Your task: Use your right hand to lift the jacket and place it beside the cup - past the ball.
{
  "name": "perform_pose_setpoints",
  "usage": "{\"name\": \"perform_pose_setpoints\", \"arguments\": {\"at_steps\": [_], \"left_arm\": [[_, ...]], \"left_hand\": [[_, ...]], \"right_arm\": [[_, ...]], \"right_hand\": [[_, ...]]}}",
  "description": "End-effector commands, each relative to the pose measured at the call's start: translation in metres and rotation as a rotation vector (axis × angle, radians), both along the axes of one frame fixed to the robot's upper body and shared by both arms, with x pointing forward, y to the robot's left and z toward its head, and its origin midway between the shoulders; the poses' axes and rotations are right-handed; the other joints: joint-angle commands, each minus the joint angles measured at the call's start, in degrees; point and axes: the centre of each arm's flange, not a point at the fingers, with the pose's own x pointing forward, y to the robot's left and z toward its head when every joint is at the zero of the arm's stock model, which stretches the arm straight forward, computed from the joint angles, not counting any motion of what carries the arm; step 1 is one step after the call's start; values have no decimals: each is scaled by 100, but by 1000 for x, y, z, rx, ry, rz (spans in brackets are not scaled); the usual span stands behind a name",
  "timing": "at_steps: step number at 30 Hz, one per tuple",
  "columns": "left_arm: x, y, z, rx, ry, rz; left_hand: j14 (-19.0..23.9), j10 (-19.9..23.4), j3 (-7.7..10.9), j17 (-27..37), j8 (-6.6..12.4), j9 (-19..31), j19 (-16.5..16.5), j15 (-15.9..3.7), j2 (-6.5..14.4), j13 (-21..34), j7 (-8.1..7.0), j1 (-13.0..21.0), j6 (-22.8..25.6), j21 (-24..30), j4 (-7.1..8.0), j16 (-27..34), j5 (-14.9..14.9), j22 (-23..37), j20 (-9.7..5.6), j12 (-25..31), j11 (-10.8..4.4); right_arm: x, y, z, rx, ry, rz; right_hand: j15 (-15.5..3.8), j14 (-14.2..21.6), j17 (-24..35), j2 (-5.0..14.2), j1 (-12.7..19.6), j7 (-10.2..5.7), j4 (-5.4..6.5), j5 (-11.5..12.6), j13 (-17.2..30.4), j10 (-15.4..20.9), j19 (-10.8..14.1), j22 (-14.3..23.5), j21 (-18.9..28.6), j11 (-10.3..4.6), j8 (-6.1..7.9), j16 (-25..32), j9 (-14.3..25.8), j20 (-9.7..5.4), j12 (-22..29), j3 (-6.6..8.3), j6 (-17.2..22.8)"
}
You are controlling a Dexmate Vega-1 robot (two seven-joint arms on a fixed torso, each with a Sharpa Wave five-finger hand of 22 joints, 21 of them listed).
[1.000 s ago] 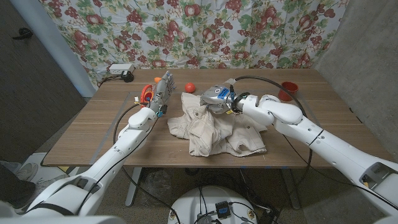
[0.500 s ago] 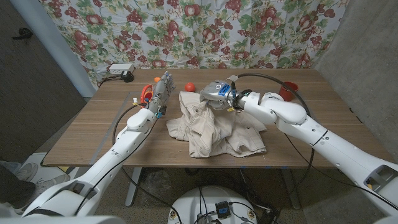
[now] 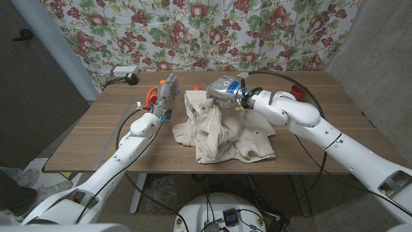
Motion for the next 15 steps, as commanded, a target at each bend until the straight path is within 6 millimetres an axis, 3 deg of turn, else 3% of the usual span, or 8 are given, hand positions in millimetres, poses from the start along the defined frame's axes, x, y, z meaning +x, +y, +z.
{"name": "perform_pose_setpoints", "arguments": {"at_steps": [1,15], "left_arm": [[1,-1,3,4,-2,-4],[2,0,5,7,-4,4]], "left_hand": [[-1349,-1330,-19,17,0,30,-717,23,716,33,-19,16,-1208,-4,-16,30,32,8,15,4,34],[-1353,-1331,-20,17,0,30,-717,21,716,33,-24,16,-1209,-7,-16,29,33,8,14,4,25]], "right_arm": [[-6,-4,20,39,-54,10],[-10,-13,40,93,-113,15]], "right_hand": [[-758,232,25,19,69,239,-79,34,34,41,-37,11,63,22,-15,-12,8,-474,49,78,292],[-746,253,73,17,87,245,-76,36,62,56,-55,-12,131,15,-31,-48,11,-474,51,56,308]]}}
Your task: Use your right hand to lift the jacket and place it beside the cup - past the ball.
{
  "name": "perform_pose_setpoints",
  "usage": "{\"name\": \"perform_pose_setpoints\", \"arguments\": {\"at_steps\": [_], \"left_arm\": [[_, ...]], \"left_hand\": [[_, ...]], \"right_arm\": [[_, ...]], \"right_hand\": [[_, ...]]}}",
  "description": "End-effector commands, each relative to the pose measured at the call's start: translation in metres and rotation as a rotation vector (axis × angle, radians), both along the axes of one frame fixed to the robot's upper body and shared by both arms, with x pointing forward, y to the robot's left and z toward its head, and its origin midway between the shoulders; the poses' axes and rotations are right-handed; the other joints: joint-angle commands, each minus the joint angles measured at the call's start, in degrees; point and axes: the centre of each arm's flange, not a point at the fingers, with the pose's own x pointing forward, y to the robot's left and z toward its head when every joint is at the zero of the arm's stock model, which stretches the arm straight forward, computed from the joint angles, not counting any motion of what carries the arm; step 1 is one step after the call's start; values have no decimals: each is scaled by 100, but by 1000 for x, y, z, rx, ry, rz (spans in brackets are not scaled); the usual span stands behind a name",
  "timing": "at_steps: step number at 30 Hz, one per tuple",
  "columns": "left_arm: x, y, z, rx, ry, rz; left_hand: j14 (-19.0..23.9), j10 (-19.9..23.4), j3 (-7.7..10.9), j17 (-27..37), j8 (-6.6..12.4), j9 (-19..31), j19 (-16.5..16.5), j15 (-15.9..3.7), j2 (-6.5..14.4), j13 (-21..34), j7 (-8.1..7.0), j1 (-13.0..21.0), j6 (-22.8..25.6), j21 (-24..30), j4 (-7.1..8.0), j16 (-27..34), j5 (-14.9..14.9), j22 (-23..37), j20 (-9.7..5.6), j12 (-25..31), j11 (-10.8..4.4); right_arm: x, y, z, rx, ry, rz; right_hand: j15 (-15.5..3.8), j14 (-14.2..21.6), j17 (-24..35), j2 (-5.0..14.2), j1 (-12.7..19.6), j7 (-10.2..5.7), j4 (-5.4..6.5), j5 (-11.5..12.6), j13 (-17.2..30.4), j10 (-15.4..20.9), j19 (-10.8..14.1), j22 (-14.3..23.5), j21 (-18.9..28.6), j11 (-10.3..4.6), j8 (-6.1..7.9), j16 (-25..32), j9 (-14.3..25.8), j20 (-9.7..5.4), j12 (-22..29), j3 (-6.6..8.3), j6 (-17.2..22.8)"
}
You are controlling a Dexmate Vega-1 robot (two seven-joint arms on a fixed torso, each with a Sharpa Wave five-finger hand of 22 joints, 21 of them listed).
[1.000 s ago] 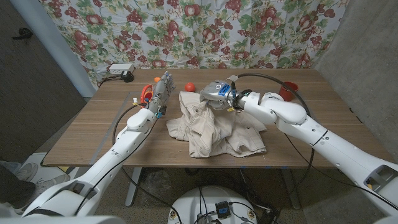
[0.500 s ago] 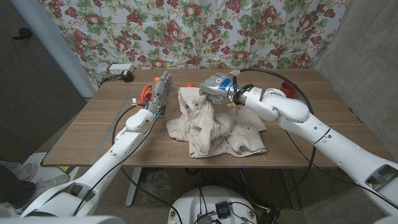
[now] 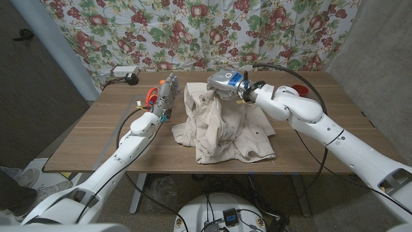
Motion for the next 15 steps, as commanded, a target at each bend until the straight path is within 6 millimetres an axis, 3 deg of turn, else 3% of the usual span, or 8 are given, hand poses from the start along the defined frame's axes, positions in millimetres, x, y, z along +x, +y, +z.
{"name": "perform_pose_setpoints", "arguments": {"at_steps": [1,15], "left_arm": [[1,0,2,6,-2,0],[-2,-1,1,8,-2,-1]], "left_hand": [[-1349,-1328,-20,17,1,30,-714,20,716,33,-21,16,-1206,-6,-16,30,33,8,14,5,26],[-1352,-1335,-21,17,0,30,-714,20,716,33,-21,16,-1211,-10,-16,30,34,8,16,3,33]], "right_arm": [[-4,-8,18,48,-58,4],[-9,-22,41,125,-135,-8]], "right_hand": [[-738,222,41,21,89,237,-75,38,21,56,-24,9,38,17,2,-25,12,-486,33,56,306],[-747,246,68,23,92,225,-64,40,48,57,-49,-16,101,11,-10,-76,14,-487,29,39,331]]}}
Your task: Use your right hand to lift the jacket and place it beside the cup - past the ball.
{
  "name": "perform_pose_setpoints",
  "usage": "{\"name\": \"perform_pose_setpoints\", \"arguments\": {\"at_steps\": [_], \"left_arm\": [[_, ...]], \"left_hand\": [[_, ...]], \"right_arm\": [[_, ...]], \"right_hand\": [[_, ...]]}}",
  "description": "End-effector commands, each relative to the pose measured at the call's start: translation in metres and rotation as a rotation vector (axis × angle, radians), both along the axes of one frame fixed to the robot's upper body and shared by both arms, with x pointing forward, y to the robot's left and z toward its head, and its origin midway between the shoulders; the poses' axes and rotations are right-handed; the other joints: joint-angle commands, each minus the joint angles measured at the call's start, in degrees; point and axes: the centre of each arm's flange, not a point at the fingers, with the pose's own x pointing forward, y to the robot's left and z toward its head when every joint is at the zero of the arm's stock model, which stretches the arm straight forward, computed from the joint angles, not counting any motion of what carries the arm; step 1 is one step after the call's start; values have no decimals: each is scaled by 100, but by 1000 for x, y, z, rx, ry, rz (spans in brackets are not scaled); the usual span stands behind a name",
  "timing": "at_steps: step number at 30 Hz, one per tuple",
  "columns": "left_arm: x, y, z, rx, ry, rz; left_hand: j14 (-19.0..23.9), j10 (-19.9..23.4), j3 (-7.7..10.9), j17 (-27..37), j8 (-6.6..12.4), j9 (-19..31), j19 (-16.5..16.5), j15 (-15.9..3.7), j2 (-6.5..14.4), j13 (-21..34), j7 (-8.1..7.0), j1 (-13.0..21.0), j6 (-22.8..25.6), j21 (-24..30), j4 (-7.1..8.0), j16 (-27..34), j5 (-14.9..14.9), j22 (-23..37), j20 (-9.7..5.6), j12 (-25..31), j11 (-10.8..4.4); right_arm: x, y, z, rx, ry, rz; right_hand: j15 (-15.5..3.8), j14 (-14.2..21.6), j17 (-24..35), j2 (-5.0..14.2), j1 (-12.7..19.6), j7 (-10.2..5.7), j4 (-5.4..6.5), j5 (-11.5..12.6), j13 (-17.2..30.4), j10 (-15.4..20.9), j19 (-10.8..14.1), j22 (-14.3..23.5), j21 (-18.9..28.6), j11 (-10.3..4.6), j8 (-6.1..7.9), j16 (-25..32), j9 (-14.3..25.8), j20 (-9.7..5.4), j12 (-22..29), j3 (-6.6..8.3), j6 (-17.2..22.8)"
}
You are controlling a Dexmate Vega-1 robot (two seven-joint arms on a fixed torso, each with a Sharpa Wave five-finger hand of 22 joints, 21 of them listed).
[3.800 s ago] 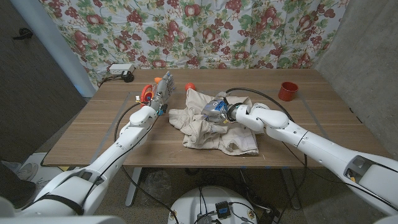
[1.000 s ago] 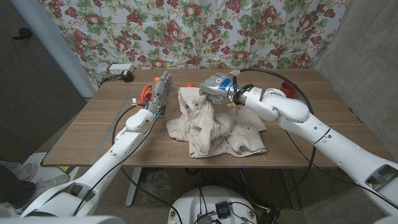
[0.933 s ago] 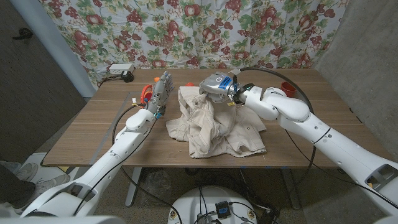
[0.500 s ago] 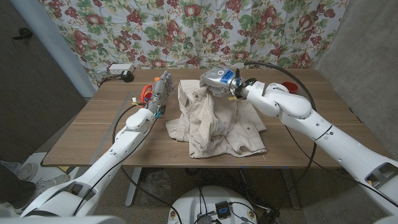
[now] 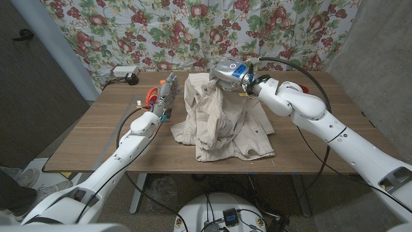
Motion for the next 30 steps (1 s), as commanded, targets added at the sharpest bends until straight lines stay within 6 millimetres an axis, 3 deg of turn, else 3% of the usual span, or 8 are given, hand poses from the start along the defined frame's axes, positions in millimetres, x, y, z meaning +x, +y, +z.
{"name": "perform_pose_setpoints", "arguments": {"at_steps": [1,30], "left_arm": [[-3,-1,-1,3,-3,0],[-15,-1,-3,3,-12,2]], "left_hand": [[-1350,-1332,-21,17,1,30,-712,21,716,33,-20,16,-1209,-9,-16,30,34,9,16,4,34],[-1360,-1352,-25,17,-1,30,-715,13,715,33,-20,15,-1216,-16,-16,27,35,9,9,-3,36]], "right_arm": [[-5,-12,19,61,-55,-11],[-26,-40,55,171,-177,-43]], "right_hand": [[-742,255,33,20,94,217,-63,43,24,133,-37,1,53,22,19,-30,17,-508,59,36,270],[-750,293,98,21,110,222,-52,46,77,185,-83,-47,166,64,-18,-116,23,-508,87,3,284]]}}
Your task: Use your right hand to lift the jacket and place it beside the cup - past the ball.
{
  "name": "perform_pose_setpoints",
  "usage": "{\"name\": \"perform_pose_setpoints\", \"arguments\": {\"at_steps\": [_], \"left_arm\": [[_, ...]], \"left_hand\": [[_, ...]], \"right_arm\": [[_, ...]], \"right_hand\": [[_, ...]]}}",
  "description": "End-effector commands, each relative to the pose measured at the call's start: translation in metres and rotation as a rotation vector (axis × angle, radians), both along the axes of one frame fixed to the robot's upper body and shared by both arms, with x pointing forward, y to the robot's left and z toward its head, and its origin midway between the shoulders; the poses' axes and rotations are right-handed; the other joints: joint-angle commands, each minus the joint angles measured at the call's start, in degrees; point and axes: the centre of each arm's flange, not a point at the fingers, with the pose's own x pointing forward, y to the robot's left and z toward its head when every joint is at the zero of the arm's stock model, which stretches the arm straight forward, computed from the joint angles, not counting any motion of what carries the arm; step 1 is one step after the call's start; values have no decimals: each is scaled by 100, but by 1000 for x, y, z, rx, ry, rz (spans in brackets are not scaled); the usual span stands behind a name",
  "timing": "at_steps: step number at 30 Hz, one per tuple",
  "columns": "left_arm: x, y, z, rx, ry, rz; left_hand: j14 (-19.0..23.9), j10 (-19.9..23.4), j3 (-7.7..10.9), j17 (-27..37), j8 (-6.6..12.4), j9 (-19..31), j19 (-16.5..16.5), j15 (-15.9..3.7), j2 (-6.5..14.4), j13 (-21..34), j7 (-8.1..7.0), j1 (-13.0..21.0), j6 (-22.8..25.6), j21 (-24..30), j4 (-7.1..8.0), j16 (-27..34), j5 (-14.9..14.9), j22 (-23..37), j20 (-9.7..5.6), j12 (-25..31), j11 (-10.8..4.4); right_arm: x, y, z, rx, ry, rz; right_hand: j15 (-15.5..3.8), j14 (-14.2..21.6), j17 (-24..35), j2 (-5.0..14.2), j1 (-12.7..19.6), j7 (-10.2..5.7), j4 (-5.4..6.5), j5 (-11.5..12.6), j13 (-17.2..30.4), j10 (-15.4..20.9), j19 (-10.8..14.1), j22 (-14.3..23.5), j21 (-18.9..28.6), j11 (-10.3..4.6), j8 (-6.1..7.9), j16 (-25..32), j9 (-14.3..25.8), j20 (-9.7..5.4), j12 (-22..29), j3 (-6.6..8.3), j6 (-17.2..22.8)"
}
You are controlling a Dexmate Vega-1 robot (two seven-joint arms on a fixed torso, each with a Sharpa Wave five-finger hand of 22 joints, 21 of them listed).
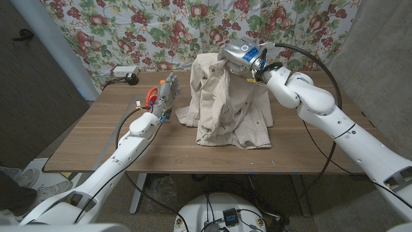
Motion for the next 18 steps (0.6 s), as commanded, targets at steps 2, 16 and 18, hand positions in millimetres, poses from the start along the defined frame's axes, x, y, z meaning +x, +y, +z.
{"name": "perform_pose_setpoints", "arguments": {"at_steps": [2,16,18], "left_arm": [[-6,0,-2,1,-2,1],[-6,0,-2,0,-5,2],[-6,0,-2,-5,-2,1]], "left_hand": [[-1358,-1351,-2,17,0,30,-715,12,715,33,-20,15,-1213,-17,8,28,35,10,10,-2,34],[-1370,-1353,-4,17,-2,30,-716,11,715,33,-17,15,-1219,-21,9,25,36,10,6,-1,34],[-1373,-1354,-5,17,-2,30,-716,12,715,33,-16,15,-1220,-21,9,24,36,10,5,-1,36]], "right_arm": [[-7,-17,17,63,-59,-20],[-11,-29,31,105,-115,-43],[-12,-30,33,112,-126,-46]], "right_hand": [[-743,226,23,27,76,203,-32,21,20,56,-22,2,55,-7,-16,-16,21,-507,36,24,268],[-740,236,55,24,78,194,-26,19,41,56,-38,-19,106,-8,-30,-51,24,-508,38,7,277],[-743,240,58,24,82,198,-27,20,44,51,-42,-24,116,-18,-31,-62,24,-508,35,6,282]]}}
